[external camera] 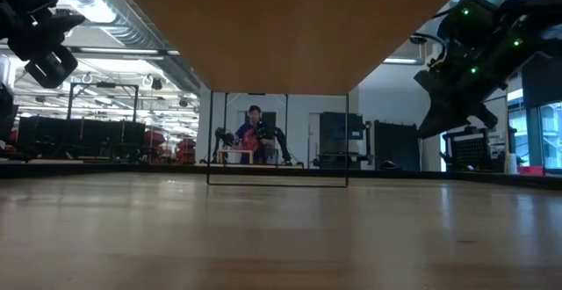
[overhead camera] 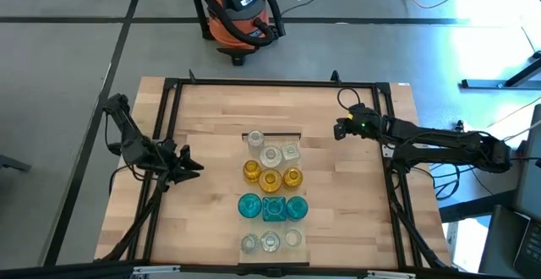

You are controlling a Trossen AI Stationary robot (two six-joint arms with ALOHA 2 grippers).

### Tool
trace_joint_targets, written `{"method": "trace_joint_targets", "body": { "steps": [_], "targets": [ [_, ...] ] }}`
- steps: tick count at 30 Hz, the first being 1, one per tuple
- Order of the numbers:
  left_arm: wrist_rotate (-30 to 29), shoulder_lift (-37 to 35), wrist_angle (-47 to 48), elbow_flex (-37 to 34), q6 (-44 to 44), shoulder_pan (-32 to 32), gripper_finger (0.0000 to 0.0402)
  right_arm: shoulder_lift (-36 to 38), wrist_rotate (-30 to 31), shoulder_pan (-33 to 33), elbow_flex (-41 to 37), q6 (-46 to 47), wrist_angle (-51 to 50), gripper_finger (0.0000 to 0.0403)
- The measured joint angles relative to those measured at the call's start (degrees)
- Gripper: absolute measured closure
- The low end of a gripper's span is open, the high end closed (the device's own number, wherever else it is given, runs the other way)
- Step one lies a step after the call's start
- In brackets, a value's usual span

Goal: Sort vases onto shelf
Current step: Return to Home Position

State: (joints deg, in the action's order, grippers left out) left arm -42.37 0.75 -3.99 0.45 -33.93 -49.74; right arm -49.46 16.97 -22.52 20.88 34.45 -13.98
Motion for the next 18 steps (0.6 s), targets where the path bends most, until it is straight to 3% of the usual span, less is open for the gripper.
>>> {"method": "trace_joint_targets", "body": {
  "steps": [15,18],
  "targets": [
    [0.00,0.02,0.08,0.00,0.00,-0.01,0.0250,-0.16,-0.05,0.28,0.00,-0.11,0.11,0.0402],
    [-0.01,0.04,0.09,0.00,-0.02,0.00,0.0250,3.74,1.35,3.49,-0.06,-0.20,-2.08,0.0402]
  ]
}}
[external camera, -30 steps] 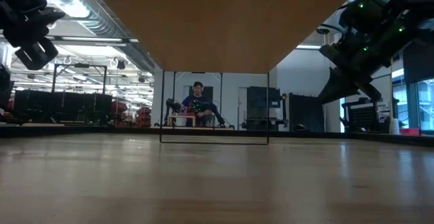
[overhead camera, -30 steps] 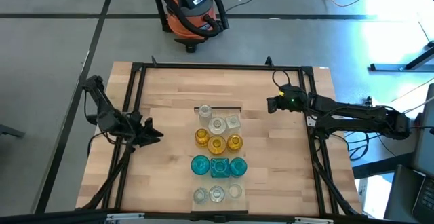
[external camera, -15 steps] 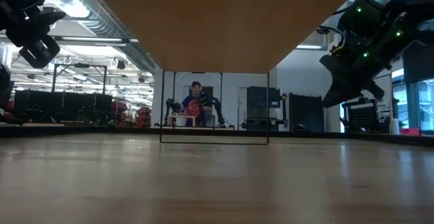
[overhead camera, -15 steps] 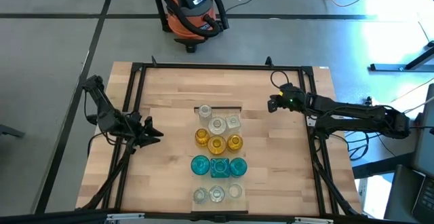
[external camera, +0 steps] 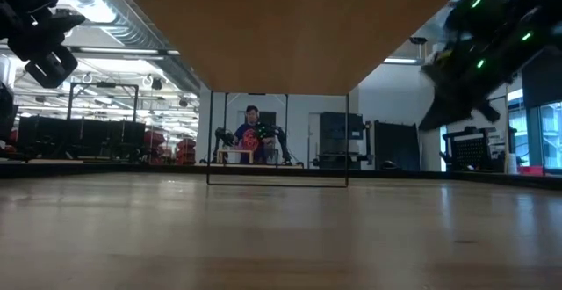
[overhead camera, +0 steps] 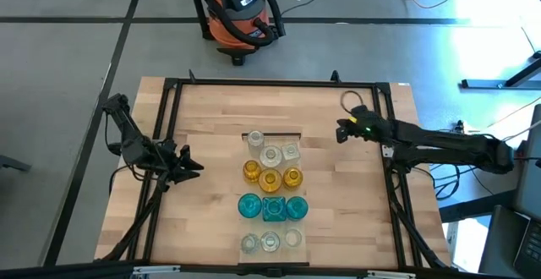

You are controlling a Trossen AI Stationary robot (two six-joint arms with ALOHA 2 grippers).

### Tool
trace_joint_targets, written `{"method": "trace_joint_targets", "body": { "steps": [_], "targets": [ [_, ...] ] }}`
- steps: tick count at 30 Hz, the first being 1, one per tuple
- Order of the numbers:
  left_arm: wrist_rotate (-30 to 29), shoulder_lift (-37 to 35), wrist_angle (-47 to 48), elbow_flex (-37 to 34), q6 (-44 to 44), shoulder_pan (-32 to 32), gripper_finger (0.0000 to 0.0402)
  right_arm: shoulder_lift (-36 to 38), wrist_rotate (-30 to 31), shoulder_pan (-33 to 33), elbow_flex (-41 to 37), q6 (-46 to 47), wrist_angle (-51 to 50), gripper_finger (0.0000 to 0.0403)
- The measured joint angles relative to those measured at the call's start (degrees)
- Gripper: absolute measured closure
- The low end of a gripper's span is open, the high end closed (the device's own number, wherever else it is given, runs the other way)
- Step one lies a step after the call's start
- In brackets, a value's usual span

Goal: Sort vases onto shelf
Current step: Return to Home Position

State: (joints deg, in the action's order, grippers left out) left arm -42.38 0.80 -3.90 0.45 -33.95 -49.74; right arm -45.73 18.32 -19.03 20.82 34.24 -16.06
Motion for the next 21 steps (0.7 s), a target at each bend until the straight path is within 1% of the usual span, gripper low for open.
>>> {"method": "trace_joint_targets", "body": {
  "steps": [1,3,6,10,12,14,16,18,19,21],
  "targets": [
    [0.01,0.00,0.00,0.00,0.00,0.00,0.0250,2.49,1.45,1.58,0.03,0.00,-0.51,0.0402],
    [0.01,0.00,0.00,0.00,0.03,0.00,0.0250,8.12,2.44,4.98,0.13,-0.01,-2.37,0.0402],
    [-0.09,-0.02,0.01,0.00,0.03,-0.02,0.0250,16.37,-0.55,9.09,0.06,0.00,-5.17,0.0402],
    [-0.12,-0.02,0.02,0.00,0.02,-0.02,0.0250,27.79,-2.35,13.51,0.06,-0.01,-14.22,0.0402],
    [-0.14,-0.04,0.00,0.00,0.02,-0.02,0.0250,32.58,-3.34,14.87,-0.44,-0.02,-20.27,0.0402],
    [-0.14,-0.04,0.00,0.00,0.02,-0.02,0.0250,37.40,-3.90,15.50,-2.77,-0.02,-25.45,0.0402],
    [-0.14,-0.04,0.02,0.00,0.02,-0.02,0.0250,42.08,-3.81,15.70,-5.83,0.00,-27.64,0.0402],
    [-0.14,-0.04,0.02,0.00,0.01,-0.02,0.0250,45.62,-3.92,15.70,-9.56,0.00,-27.82,0.0402],
    [-0.14,-0.07,0.02,0.00,0.03,-0.01,0.0250,45.62,-4.04,15.70,-10.92,-0.05,-27.71,0.0402],
    [-0.13,-0.04,0.00,0.00,0.01,-0.02,0.0250,45.28,-7.24,16.09,-10.83,0.14,-29.96,0.0402]
  ]
}}
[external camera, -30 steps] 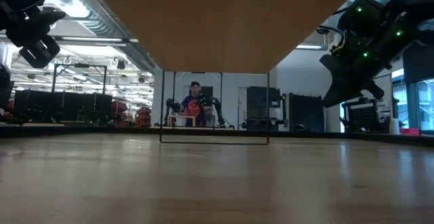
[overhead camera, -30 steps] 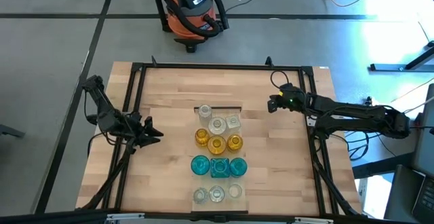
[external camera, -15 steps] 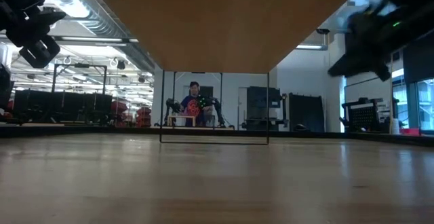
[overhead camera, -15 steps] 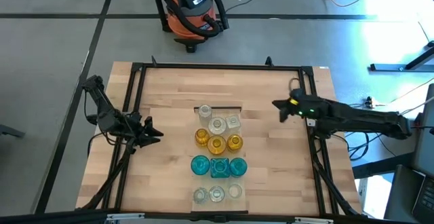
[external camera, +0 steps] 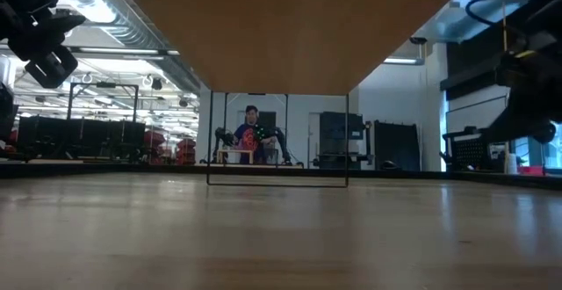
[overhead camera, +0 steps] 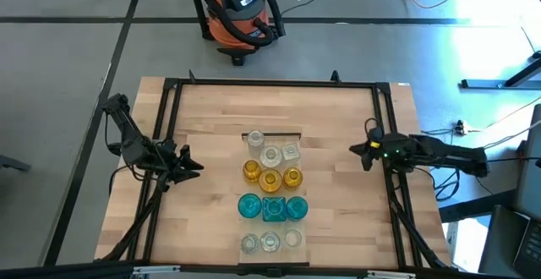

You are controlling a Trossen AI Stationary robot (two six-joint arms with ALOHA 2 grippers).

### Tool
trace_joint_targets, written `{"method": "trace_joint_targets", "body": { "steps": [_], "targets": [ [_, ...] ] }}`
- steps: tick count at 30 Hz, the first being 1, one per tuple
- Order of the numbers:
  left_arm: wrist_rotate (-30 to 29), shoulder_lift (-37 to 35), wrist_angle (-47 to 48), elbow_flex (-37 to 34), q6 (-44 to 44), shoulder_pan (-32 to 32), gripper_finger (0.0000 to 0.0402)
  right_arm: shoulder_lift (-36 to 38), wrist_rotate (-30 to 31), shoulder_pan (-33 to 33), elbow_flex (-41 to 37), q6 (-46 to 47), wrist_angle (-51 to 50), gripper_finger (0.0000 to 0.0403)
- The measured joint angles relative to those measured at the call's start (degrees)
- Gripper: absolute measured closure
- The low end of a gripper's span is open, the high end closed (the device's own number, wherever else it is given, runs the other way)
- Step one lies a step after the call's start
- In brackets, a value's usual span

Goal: Sort vases onto shelf
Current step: Return to Home Position

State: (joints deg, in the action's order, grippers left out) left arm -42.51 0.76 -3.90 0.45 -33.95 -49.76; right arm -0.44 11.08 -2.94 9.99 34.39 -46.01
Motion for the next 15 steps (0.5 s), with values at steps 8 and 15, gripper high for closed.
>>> {"method": "trace_joint_targets", "body": {
  "steps": [8,15],
  "targets": [
    [-0.04,-0.03,0.02,0.00,0.02,0.00,0.0250,0.28,-5.71,5.92,-0.28,-0.15,-0.17,0.0402],
    [-0.04,-0.02,0.02,0.00,0.01,0.00,0.0250,0.28,-5.72,7.48,-0.28,-0.15,-0.14,0.0402]
  ]
}}
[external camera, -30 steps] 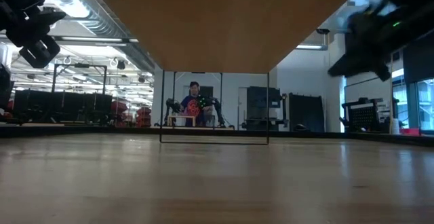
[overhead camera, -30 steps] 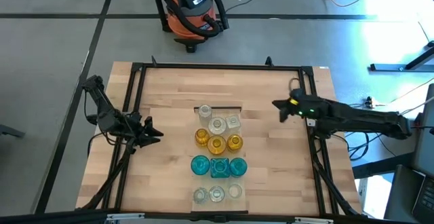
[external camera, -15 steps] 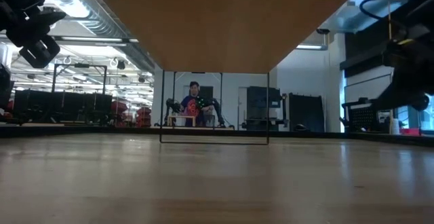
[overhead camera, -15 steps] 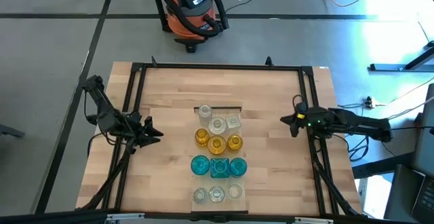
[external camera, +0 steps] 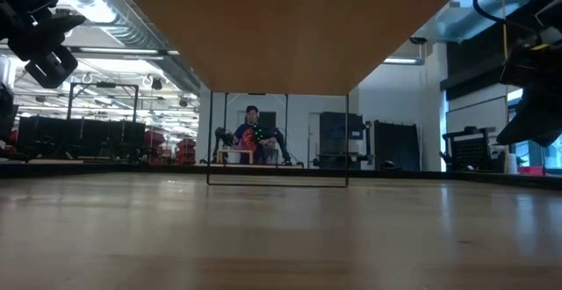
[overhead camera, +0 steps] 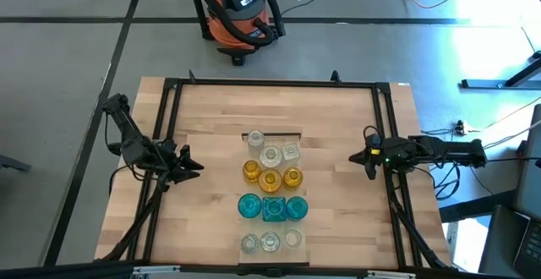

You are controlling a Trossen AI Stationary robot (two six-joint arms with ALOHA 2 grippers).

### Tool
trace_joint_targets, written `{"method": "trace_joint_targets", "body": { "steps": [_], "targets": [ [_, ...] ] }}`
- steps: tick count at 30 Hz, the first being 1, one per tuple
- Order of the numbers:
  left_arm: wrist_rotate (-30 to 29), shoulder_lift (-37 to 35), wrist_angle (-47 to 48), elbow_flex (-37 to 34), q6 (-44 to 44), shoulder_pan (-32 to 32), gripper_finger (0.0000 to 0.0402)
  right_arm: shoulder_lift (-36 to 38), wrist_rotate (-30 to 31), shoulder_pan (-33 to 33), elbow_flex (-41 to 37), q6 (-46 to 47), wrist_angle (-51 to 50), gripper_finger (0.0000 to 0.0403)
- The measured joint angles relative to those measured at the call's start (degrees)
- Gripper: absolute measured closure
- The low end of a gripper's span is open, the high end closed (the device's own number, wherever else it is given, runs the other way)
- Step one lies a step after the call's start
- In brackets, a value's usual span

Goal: Sort vases onto shelf
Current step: Return to Home Position

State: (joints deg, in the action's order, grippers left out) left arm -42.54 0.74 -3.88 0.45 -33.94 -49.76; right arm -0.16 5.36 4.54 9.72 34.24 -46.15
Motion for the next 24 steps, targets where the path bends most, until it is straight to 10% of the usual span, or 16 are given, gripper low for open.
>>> {"method": "trace_joint_targets", "body": {
  "steps": [24],
  "targets": [
    [0.26,4.94,0.00,0.02,-0.02,5.31,0.0250,0.00,0.00,-0.04,-0.02,-0.02,0.00,0.0402]
  ]
}}
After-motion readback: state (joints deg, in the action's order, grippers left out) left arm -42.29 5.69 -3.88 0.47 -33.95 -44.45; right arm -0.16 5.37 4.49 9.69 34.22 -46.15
